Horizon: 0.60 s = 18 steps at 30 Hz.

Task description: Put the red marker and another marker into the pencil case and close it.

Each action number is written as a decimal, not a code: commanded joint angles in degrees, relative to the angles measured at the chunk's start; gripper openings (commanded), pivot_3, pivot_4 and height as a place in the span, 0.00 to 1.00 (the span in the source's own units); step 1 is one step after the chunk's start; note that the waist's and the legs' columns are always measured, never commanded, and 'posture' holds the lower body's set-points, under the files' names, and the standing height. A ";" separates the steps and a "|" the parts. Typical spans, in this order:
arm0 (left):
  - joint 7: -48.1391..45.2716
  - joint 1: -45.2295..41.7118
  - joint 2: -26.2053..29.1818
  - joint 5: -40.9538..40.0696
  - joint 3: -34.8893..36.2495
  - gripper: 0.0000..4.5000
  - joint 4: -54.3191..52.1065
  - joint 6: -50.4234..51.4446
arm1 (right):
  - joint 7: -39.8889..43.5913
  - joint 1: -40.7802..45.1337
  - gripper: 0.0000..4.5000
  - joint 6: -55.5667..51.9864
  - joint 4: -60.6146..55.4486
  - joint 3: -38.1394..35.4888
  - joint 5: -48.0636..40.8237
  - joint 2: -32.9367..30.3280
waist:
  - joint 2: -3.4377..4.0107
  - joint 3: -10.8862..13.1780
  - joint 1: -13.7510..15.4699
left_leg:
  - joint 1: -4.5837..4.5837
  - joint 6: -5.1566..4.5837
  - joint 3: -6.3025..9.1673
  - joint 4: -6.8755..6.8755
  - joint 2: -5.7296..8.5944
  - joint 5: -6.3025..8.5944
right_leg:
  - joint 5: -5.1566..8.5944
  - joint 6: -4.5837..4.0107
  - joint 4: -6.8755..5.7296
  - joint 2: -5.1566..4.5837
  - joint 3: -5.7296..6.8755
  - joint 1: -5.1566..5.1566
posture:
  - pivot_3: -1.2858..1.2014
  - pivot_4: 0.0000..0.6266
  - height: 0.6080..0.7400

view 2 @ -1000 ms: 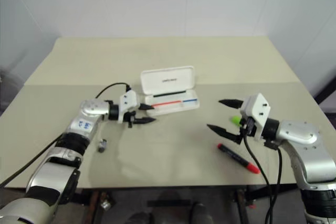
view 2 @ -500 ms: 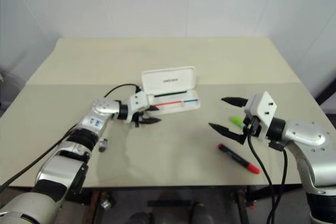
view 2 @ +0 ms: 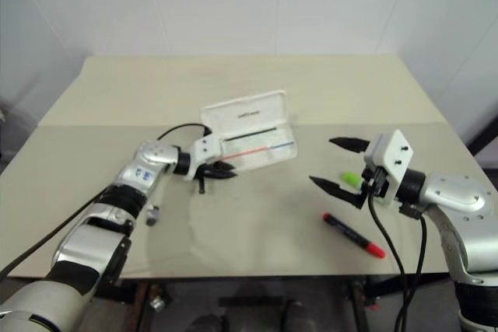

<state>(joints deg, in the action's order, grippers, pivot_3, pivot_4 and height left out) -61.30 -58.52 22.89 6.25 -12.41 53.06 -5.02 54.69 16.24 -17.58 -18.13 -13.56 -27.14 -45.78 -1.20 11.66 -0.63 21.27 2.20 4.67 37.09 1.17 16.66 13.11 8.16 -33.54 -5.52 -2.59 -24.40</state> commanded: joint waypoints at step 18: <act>-10.86 5.65 2.62 -3.41 -0.49 0.01 -17.09 7.30 | -1.14 1.73 1.00 1.05 -0.35 -0.34 -0.63 0.30 | 0.00 0.00 0.34 | 0.05 -0.07 -0.09 -0.01 -0.01 0.04 | 0.00 0.02 -0.10 0.00 -0.06 -0.03 | 0.52 0.24 1.00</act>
<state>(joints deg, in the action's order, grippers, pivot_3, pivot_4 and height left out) -69.87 -54.01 24.40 4.45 -12.45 41.20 0.67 53.61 17.51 -17.42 -17.67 -13.32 -27.12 -45.51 -1.21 11.66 -0.29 21.34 2.10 4.56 37.07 1.16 16.71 13.11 8.19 -33.62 -5.52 -2.66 -24.45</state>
